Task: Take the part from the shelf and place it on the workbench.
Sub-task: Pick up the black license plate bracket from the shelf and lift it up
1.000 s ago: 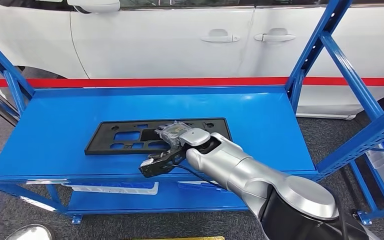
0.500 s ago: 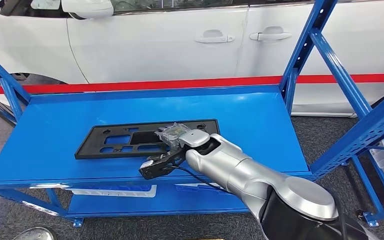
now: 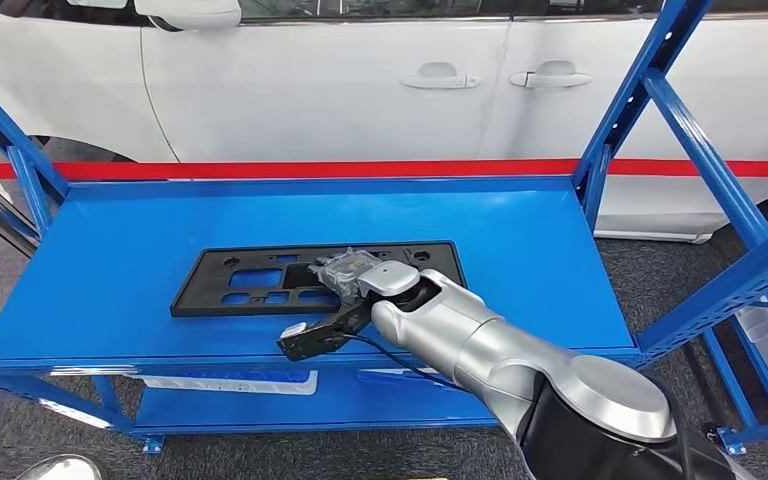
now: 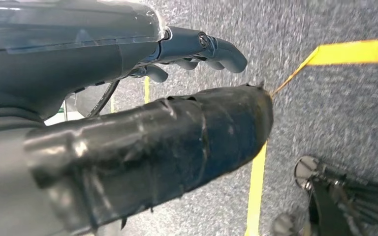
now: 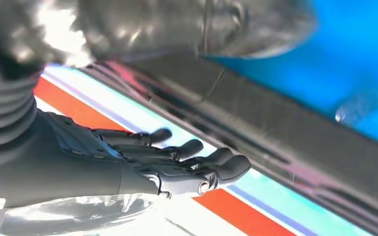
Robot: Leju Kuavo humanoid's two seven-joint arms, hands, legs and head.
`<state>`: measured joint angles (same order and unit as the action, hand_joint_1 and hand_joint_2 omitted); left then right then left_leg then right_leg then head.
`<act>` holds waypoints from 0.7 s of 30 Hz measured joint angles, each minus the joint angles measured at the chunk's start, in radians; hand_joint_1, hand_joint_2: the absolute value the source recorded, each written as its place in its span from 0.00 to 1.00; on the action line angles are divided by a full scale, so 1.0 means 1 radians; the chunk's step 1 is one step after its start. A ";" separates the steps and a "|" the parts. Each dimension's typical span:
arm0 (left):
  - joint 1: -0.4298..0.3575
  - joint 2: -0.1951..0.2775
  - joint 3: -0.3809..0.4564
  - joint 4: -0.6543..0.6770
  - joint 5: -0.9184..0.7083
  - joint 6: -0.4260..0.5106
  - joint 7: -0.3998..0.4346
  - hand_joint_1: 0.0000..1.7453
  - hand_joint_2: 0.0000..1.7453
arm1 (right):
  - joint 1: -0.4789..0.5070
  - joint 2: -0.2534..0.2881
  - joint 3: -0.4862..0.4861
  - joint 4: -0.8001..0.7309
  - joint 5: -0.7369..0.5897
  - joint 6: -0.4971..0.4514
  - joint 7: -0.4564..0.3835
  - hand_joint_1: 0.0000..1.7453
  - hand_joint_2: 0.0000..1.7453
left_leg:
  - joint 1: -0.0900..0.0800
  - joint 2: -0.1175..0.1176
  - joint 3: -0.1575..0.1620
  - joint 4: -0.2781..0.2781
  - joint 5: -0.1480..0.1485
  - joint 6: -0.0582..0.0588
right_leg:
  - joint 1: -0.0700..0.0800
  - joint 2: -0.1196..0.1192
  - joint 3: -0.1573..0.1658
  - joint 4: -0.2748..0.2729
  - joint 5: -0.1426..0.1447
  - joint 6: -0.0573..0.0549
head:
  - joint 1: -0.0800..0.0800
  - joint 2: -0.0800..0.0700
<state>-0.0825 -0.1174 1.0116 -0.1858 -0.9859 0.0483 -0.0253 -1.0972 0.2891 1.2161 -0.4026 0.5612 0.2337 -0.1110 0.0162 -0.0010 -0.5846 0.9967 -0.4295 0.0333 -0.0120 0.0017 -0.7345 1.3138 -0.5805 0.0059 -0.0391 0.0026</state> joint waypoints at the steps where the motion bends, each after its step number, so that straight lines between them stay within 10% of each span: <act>1: 0.000 0.001 0.001 0.000 -0.001 0.000 -0.001 0.00 0.00 | 0.001 -0.001 0.000 0.000 0.000 0.001 -0.002 1.00 1.00 | 0.000 -0.001 0.000 0.002 -0.001 0.000 | -0.004 0.000 0.001 -0.004 0.016 0.004 | 0.000 0.000; 6: -0.001 0.003 0.002 0.000 -0.004 -0.003 -0.004 0.00 0.00 | -0.001 -0.001 0.000 0.000 0.001 0.002 -0.010 1.00 1.00 | -0.005 -0.004 -0.007 0.033 -0.021 -0.011 | -0.016 0.000 0.124 -0.261 0.126 0.012 | -0.001 0.000; 21: -0.002 0.003 0.003 0.000 -0.005 -0.005 -0.004 0.00 0.00 | -0.018 0.000 0.000 -0.003 0.002 -0.002 -0.014 1.00 1.00 | -0.004 -0.005 -0.004 0.026 -0.019 -0.025 | -0.007 0.002 0.124 -0.262 0.123 -0.002 | -0.001 0.000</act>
<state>-0.0845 -0.1148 1.0148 -0.1858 -0.9905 0.0435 -0.0298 -1.1150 0.2892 1.2161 -0.4055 0.5629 0.2320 -0.1246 0.0122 -0.0062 -0.5890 1.0230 -0.4481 0.0082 -0.0187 0.0039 -0.6104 1.0522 -0.4580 0.0035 -0.0401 0.0027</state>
